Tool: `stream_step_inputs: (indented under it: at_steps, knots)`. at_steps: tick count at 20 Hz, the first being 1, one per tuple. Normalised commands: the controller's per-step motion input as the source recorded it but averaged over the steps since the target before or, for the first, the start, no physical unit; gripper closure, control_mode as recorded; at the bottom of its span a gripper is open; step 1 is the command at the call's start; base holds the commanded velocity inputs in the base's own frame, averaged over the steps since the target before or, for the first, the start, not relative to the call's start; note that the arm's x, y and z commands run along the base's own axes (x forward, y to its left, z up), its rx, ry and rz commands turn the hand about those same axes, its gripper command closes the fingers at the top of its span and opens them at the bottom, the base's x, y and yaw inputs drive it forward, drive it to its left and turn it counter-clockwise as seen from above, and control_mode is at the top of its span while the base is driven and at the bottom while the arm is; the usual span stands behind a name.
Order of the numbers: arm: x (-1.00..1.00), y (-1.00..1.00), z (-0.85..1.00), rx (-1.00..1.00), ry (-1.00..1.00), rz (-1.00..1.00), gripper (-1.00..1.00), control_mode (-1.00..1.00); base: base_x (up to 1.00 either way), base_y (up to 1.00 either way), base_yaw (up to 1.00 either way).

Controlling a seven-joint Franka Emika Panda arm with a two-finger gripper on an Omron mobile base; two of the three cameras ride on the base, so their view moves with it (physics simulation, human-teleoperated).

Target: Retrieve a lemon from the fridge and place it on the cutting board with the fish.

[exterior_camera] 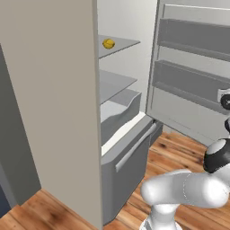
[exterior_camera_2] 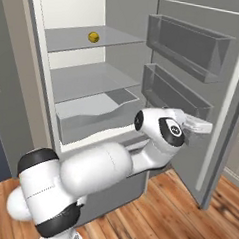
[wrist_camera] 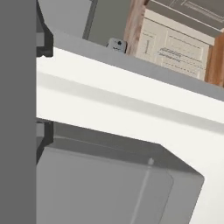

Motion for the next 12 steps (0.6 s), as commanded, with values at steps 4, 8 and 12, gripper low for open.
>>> stream_step_inputs:
  at_steps: [4, 8, 12]
  knots:
    - [-0.4, 0.1, 0.0, 0.0, 0.0, 0.07, -1.0, -1.0, 0.0, 0.0, 0.0]
    - [-0.67, 0.74, 0.23, 0.0, 0.0, 0.0, -1.0, -1.0, 0.0, 0.0, 0.0]
    - [-0.39, 1.0, 0.42, 0.0, 0.04, -0.01, -1.0, -1.0, 0.0, 0.0, 0.0]
